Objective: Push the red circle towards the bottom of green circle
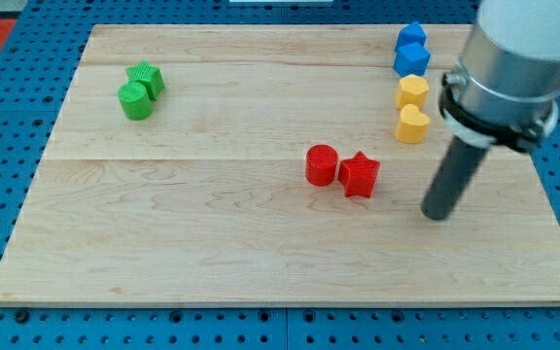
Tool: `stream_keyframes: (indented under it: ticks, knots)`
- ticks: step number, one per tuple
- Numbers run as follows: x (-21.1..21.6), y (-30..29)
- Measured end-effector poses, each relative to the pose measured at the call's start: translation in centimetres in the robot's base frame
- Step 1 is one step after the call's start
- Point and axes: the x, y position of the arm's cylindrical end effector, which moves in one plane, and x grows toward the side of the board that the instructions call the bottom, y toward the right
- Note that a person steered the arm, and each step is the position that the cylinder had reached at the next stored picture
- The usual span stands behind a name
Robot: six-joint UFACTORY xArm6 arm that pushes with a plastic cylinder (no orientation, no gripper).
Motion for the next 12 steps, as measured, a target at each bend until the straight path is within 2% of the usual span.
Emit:
stream_keyframes:
  ticks: [1, 2, 3, 4, 5, 6, 7, 8, 9, 10, 11, 12]
  knots:
    - [-3.6, -6.9]
    - [-3.7, -16.6]
    - [-3.9, -17.1]
    - [-4.3, -13.4]
    - [-8.5, -17.7]
    - [-9.3, -24.3]
    - [-7.2, -21.0]
    - [-5.5, -21.6]
    - [-5.4, -27.3]
    - [-4.4, -30.3]
    - [-3.5, -32.6]
    - [-5.1, -33.6]
